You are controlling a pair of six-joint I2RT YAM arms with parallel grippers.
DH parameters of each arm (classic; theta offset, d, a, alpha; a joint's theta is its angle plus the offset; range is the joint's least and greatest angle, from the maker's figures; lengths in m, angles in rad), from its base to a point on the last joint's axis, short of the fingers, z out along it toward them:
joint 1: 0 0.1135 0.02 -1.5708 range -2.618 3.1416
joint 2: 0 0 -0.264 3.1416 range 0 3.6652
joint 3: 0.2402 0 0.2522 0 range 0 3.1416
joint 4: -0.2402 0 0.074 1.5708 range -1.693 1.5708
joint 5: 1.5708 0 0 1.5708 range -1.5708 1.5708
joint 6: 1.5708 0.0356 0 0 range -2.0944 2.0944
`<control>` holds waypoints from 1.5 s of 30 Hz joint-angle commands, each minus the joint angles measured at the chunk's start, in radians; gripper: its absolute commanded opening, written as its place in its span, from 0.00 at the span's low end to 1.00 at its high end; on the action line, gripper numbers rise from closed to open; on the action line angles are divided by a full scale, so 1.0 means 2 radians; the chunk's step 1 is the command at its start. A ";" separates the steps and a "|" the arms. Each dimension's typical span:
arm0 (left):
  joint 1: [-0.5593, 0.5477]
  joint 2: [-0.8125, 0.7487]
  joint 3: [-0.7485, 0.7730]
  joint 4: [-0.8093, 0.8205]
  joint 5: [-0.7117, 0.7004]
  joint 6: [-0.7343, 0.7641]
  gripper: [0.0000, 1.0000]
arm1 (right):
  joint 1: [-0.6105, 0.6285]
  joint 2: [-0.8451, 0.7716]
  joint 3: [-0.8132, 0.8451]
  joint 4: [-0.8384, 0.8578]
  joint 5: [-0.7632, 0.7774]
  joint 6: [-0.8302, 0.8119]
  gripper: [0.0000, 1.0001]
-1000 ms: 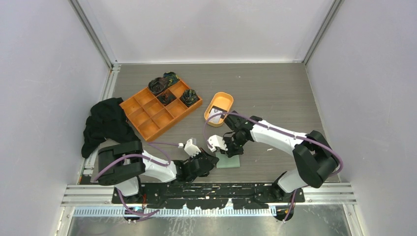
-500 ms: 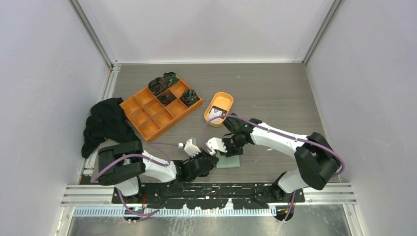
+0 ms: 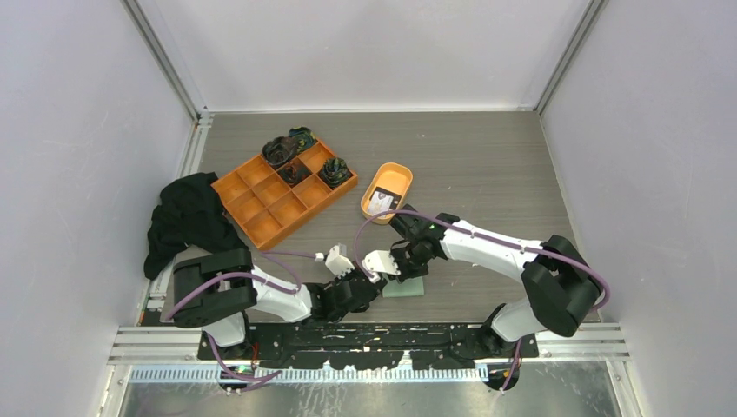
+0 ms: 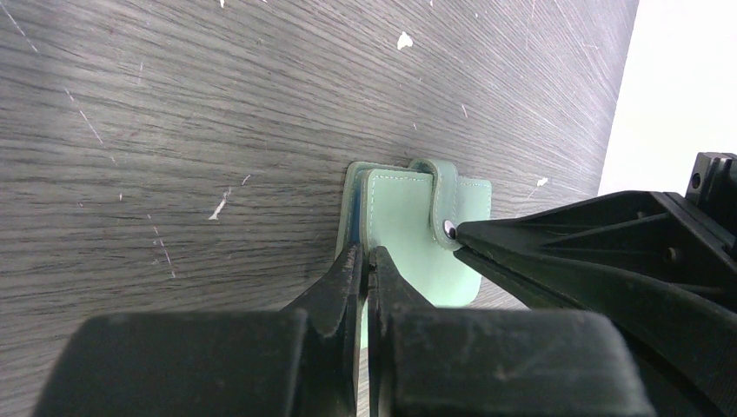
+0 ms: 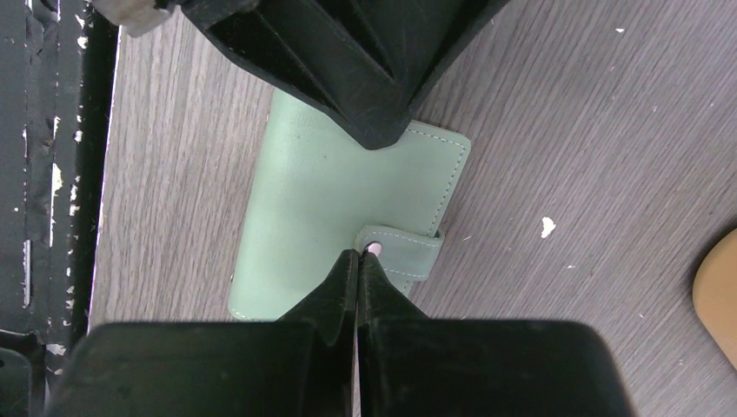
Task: Put the credit cards into the card holder
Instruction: Close the card holder at the center of the board.
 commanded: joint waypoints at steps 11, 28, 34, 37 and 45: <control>-0.001 0.015 -0.023 -0.059 0.009 0.016 0.00 | 0.037 -0.008 -0.017 -0.014 0.034 -0.029 0.01; 0.000 0.022 -0.031 -0.035 0.009 0.025 0.00 | 0.085 0.029 -0.013 -0.020 0.081 -0.019 0.01; -0.001 0.028 -0.046 0.007 0.006 0.037 0.00 | 0.102 0.047 -0.010 -0.024 0.093 -0.016 0.01; -0.001 0.041 -0.057 0.045 0.008 0.047 0.00 | 0.106 0.055 -0.005 -0.025 0.095 -0.008 0.01; 0.000 0.063 -0.076 0.106 0.010 0.063 0.00 | 0.075 0.027 0.008 -0.014 0.077 0.031 0.27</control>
